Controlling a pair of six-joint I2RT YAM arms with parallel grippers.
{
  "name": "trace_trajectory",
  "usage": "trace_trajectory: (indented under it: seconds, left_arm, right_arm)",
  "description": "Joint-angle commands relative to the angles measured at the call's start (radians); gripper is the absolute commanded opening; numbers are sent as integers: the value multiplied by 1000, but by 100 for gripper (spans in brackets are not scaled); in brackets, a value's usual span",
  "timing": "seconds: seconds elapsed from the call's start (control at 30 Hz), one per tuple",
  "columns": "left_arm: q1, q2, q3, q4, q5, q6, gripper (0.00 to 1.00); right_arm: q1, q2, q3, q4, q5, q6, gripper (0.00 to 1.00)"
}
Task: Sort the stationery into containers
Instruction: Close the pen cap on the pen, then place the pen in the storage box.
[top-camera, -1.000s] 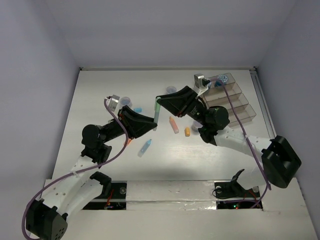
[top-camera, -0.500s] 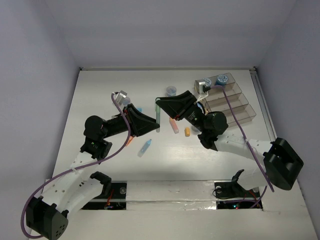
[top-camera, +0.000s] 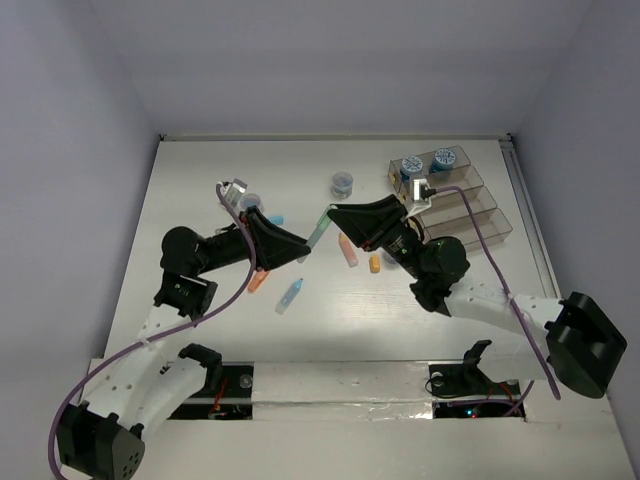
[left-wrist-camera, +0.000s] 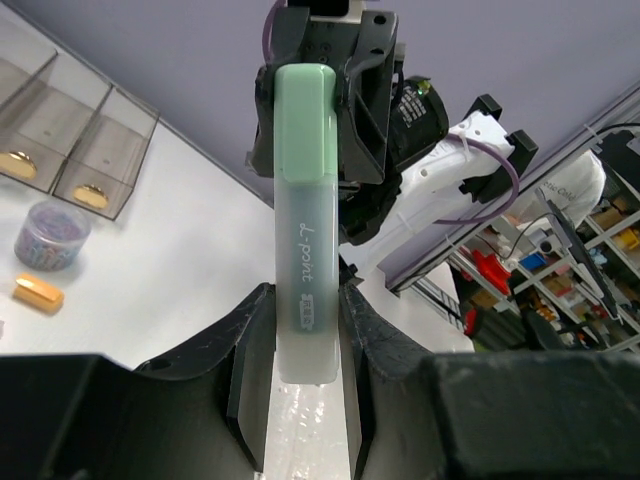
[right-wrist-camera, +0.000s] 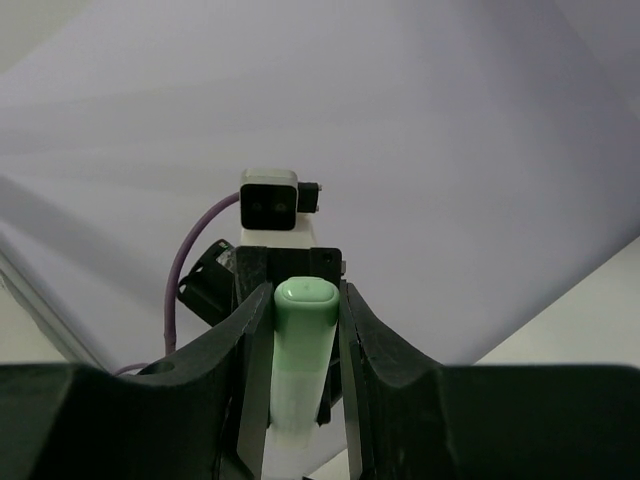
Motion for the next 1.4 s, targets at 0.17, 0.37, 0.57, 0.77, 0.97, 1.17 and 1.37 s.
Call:
trace_trajectory:
  seconds: [0.17,0.37,0.57,0.77,0.97,1.17,1.37]
  left_arm:
    - [26,9,132,435,-214,-79,0]
    - [26,9,117,432,-206,-73,0]
    - [26,-40,77,259,-189,12,15]
    - [26,-162,85,-106,-243,196,84]
    - [26,-275,155,-454,-420,416,99]
    - [26,-307,77,-513,-487,468,99]
    - [26,-304,5,-570,-522,488,99]
  right_arm:
    - [89,120,-83,-264,-305,-30,0]
    - [89,124,-58,-248,-264,-20,0]
    - [59,106,69,-316,-83,3,0]
    - [-67,172,164,-268,29,80,0]
    - [-188,198,224,-283,61,80,0]
    - [-410,83,160,-465,124,-1,0]
    - [-702,51,157,-662,215,-96,0]
